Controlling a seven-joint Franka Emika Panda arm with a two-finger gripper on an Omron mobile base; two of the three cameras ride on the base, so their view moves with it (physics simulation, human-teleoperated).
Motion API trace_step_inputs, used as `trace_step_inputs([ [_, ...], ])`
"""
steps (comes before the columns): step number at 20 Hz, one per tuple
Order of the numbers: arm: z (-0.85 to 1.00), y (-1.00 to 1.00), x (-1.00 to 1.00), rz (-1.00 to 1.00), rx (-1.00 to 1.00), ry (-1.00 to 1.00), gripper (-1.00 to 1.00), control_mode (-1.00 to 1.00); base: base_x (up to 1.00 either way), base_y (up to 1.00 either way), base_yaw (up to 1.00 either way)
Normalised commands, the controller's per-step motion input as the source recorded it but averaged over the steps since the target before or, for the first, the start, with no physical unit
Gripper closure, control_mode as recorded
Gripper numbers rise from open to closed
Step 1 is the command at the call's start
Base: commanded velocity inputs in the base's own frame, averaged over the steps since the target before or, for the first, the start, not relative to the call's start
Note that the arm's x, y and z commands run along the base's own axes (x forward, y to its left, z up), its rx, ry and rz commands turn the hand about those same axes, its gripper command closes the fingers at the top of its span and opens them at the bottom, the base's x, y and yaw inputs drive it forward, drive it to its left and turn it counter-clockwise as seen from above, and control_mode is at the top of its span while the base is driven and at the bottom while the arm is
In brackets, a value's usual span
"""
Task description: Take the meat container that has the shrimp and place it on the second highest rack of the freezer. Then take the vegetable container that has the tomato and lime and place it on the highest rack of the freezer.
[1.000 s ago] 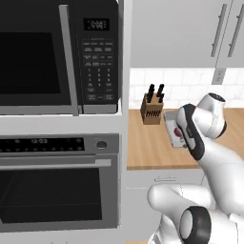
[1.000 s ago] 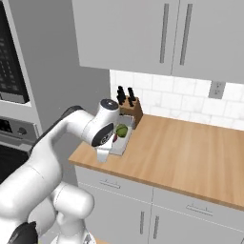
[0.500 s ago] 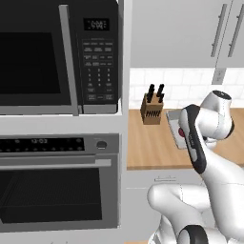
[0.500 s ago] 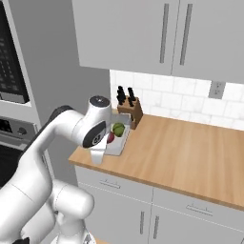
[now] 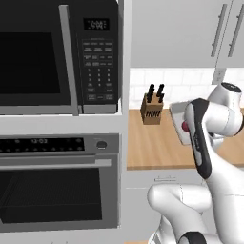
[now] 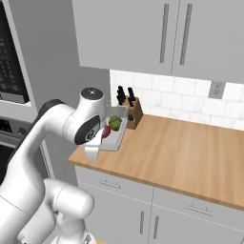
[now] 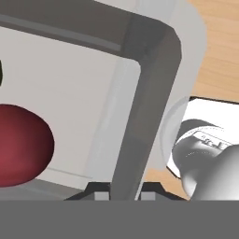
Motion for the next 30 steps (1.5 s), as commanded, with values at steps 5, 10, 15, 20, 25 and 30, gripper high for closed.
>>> trace_step_inputs([
  [5,0.42,0.03,-0.47,0.01,0.02,0.00,1.00,-1.00,0.00,0.00,0.00],
  [10,0.15,0.09,-0.49,0.00,0.03,-0.01,1.00,1.00,-0.11,0.00,0.00],
  [15,0.00,0.00,0.00,0.00,0.00,0.00,1.00,1.00,-0.64,0.04,0.01],
  [20,0.00,0.00,0.00,0.00,0.00,0.00,1.00,1.00,-0.85,0.00,0.05],
  [25,0.00,0.00,0.00,0.00,0.00,0.00,1.00,1.00,-0.88,0.06,0.08],
  [30,0.00,0.00,0.00,0.00,0.00,0.00,1.00,1.00,-0.70,0.16,0.08],
])
